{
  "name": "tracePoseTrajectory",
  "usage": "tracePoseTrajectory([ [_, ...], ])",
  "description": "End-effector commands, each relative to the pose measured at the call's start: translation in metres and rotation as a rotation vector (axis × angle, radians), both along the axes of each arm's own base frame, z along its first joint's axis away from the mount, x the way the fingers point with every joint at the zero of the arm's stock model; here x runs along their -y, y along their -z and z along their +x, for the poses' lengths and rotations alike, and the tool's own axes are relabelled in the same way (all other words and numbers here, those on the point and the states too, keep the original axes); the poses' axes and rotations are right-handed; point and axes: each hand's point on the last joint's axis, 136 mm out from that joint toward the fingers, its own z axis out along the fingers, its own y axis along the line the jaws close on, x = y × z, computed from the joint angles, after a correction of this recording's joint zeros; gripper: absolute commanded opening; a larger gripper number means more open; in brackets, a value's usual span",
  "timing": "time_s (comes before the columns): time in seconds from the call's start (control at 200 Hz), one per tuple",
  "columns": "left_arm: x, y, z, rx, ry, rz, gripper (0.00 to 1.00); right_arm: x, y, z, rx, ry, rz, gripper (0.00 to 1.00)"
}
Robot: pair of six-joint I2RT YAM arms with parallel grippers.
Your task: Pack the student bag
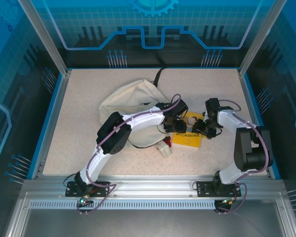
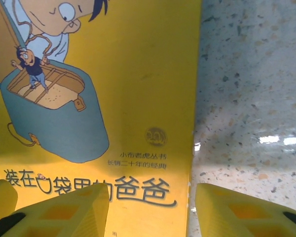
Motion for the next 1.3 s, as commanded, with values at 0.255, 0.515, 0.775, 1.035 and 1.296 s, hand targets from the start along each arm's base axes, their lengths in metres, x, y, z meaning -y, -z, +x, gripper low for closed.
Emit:
tracePoseTrajectory([
  [0.255, -0.036, 0.039, -0.012, -0.070, -0.055, 0.189, 0.53, -0.007, 0.010, 0.001, -0.031, -0.017, 0.052, 0.50],
  [0.515, -0.036, 0.054, -0.019, -0.106, -0.037, 0.210, 0.42, -0.023, 0.005, 0.003, -0.037, -0.064, 0.076, 0.43],
  [0.775, -0.037, 0.064, -0.024, -0.134, -0.020, 0.221, 0.37, -0.033, -0.031, 0.007, 0.016, -0.098, 0.037, 0.34],
  [1.035, -0.037, 0.066, -0.025, -0.138, -0.010, 0.225, 0.36, -0.031, -0.059, 0.008, 0.069, -0.062, 0.024, 0.19],
  [1.296, -0.024, 0.035, -0.017, -0.092, 0.031, 0.154, 0.38, -0.019, -0.064, 0.006, 0.075, -0.020, -0.010, 0.01],
])
